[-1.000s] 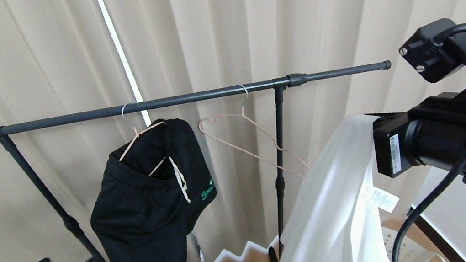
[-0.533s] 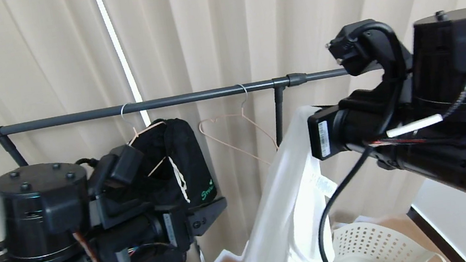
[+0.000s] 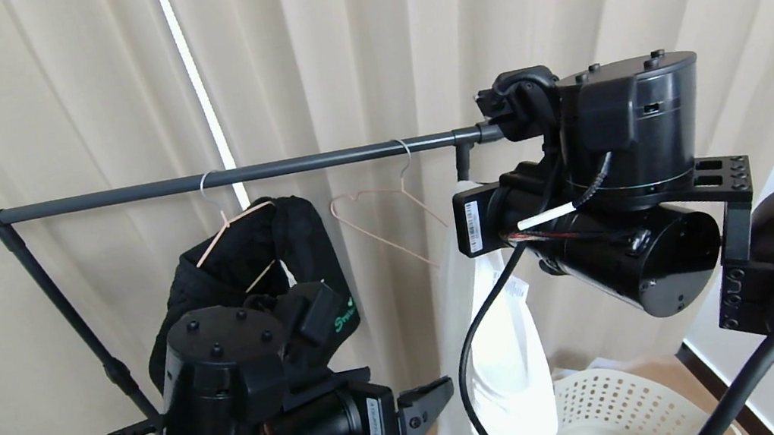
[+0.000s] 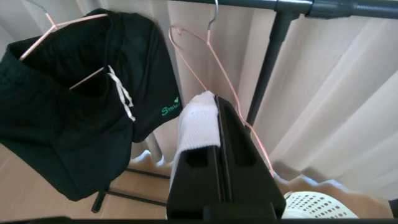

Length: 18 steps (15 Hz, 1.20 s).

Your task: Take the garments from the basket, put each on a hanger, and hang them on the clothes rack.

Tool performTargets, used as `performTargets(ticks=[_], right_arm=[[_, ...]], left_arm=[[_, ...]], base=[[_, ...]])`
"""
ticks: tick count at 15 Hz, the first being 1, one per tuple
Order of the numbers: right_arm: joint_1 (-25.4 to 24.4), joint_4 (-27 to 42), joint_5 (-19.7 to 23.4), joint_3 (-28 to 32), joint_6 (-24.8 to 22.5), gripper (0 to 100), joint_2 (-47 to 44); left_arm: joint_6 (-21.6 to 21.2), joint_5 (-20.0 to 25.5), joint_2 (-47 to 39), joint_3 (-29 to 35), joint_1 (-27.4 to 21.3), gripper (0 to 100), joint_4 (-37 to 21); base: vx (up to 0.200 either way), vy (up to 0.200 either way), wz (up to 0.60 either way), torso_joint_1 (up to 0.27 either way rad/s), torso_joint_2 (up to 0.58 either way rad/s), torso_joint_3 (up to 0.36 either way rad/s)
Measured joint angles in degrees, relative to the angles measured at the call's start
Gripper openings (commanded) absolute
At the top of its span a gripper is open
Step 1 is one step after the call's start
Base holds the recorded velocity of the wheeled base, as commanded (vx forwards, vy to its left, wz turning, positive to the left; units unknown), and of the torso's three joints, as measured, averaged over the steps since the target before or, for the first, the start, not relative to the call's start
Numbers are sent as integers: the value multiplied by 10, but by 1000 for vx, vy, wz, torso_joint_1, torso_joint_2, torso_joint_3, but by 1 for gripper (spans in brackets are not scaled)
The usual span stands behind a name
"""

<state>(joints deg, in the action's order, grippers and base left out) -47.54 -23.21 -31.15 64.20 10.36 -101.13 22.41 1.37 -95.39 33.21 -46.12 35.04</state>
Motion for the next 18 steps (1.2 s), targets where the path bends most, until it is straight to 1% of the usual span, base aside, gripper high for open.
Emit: performTargets(ticks=[2, 7, 9, 12, 14, 16, 18], right_arm=[[-3, -2, -2, 0, 3, 0, -9], [-12, -14, -19, 1, 5, 0, -20], [-14, -15, -24, -1, 6, 0, -21], [-20, -15, -25, -4, 6, 0, -20], [-33, -27, -26, -15, 6, 0, -18], [-45, -56, -30, -30, -2, 0, -14], [-54, -63, -38, -44, -16, 0, -5]], left_arm=[[0, -2, -9, -8, -9, 100, 13], [10, -6, -22, -5, -13, 100, 15], [12, -26, -33, 2, -12, 100, 15], [29, -58, -54, 17, -8, 100, 17], [42, -100, -79, 34, 0, 100, 25], [43, -106, -98, 41, 3, 100, 26], [42, -114, -110, 43, 5, 100, 26]], base=[[0, 0, 0, 0, 0, 0], [0, 0, 0, 0, 0, 0], [0, 0, 0, 0, 0, 0], [0, 0, 0, 0, 0, 0], [0, 0, 0, 0, 0, 0], [0, 0, 0, 0, 0, 0], [0, 0, 0, 0, 0, 0]])
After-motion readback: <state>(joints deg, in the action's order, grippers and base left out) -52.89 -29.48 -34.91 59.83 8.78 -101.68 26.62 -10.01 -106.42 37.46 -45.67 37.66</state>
